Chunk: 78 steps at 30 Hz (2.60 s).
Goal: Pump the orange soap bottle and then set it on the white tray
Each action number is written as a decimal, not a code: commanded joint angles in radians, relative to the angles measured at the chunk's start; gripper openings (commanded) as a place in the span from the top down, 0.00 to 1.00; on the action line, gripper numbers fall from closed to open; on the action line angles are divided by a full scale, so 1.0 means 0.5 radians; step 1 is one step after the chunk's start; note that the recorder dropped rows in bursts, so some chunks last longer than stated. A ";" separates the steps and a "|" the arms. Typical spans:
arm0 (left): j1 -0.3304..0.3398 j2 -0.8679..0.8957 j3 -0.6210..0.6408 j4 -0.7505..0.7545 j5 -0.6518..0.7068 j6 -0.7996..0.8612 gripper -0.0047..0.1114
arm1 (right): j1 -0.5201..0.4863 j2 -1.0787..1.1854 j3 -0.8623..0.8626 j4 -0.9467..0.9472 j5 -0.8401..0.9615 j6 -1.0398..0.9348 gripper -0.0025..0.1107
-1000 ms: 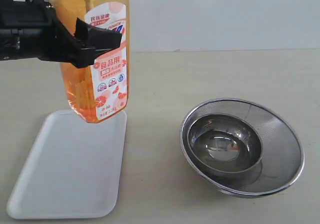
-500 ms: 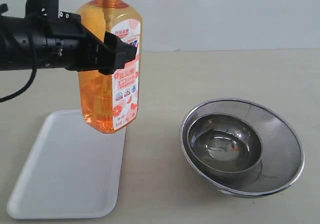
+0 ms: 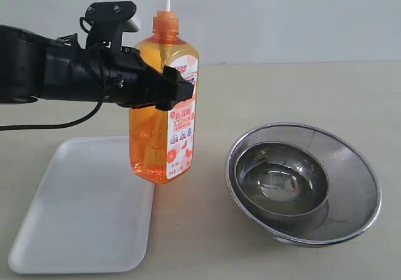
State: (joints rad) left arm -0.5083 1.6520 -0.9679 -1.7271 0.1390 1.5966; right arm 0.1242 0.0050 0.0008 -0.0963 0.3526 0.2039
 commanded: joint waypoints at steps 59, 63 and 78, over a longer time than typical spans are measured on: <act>-0.004 0.280 -0.230 -0.035 0.387 0.244 0.92 | -0.009 -0.010 -0.002 -0.009 -0.023 -0.002 0.98; -0.004 0.282 -0.235 -0.035 0.433 0.222 0.92 | -0.009 -0.010 -0.002 -0.009 -0.023 -0.002 0.98; -0.004 0.441 -0.310 -0.035 0.388 0.257 0.92 | -0.009 -0.010 -0.002 -0.009 -0.023 -0.002 0.98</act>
State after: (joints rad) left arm -0.5083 1.8649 -1.1098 -1.7275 0.3176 1.7246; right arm 0.1242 0.0050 0.0008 -0.0963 0.3526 0.2039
